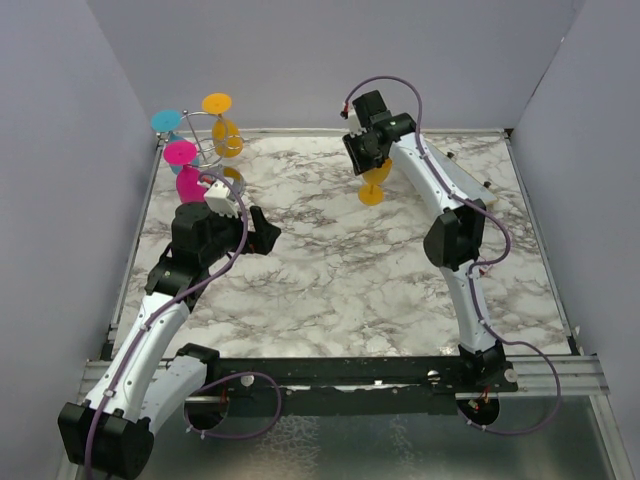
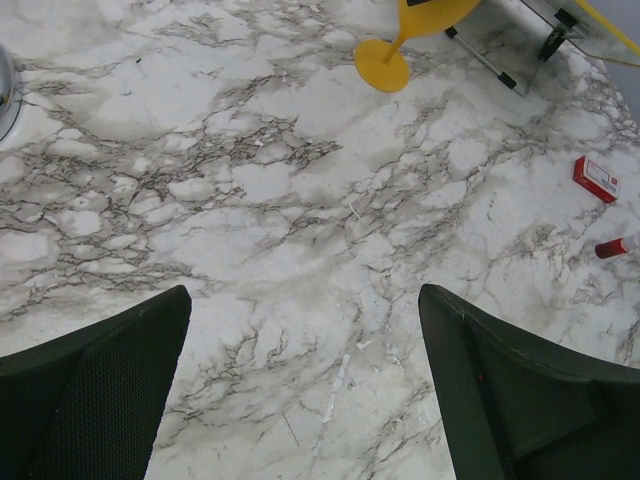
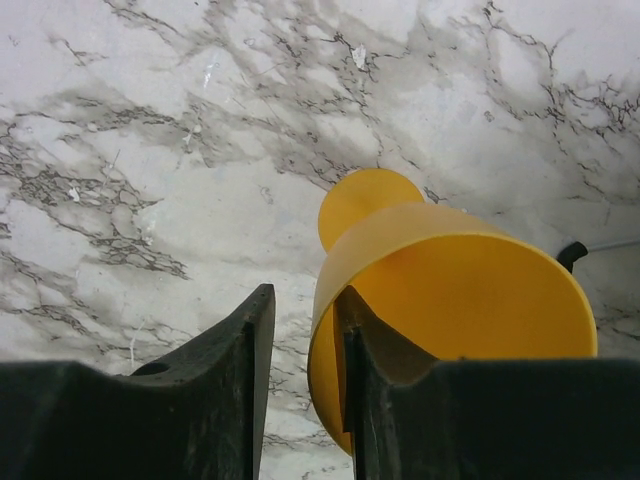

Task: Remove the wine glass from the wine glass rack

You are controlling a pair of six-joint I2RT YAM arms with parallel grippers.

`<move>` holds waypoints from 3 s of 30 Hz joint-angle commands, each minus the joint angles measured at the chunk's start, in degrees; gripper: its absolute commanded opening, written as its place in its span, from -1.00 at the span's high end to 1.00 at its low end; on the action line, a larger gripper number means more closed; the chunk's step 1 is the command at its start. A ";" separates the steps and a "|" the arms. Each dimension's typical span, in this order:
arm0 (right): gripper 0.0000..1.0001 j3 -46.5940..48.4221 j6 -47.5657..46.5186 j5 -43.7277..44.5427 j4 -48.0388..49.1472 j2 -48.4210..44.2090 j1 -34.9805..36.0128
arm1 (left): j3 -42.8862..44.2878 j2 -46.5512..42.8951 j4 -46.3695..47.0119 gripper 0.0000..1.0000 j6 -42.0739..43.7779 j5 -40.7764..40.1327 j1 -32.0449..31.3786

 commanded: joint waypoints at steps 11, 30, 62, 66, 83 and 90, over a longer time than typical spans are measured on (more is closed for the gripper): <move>-0.18 3.67 -0.65 -4.54 1.35 -2.98 0.09 | -1.13 -1.64 2.37 -0.99 0.79 -0.71 -0.07; -0.62 -6.92 0.66 -10.39 7.43 -22.84 1.39 | -1.68 -2.68 2.99 -0.99 0.79 -1.80 -0.07; -0.70 -82.63 9.91 -20.60 64.62 -77.86 2.04 | -1.62 -3.03 2.19 -0.99 -0.88 -5.49 -0.07; -0.71 -84.24 9.67 -19.93 65.26 -79.72 2.04 | 1.12 -2.27 0.03 -0.99 -1.83 -6.97 -0.07; -0.86 -86.70 8.75 -14.81 65.51 -81.53 2.04 | 27.51 10.05 -14.87 -0.99 -6.85 -14.98 -0.07; -0.89 -87.03 8.44 -13.73 65.85 -81.43 2.02 | 34.26 14.54 -19.57 -0.99 -4.62 -20.68 0.22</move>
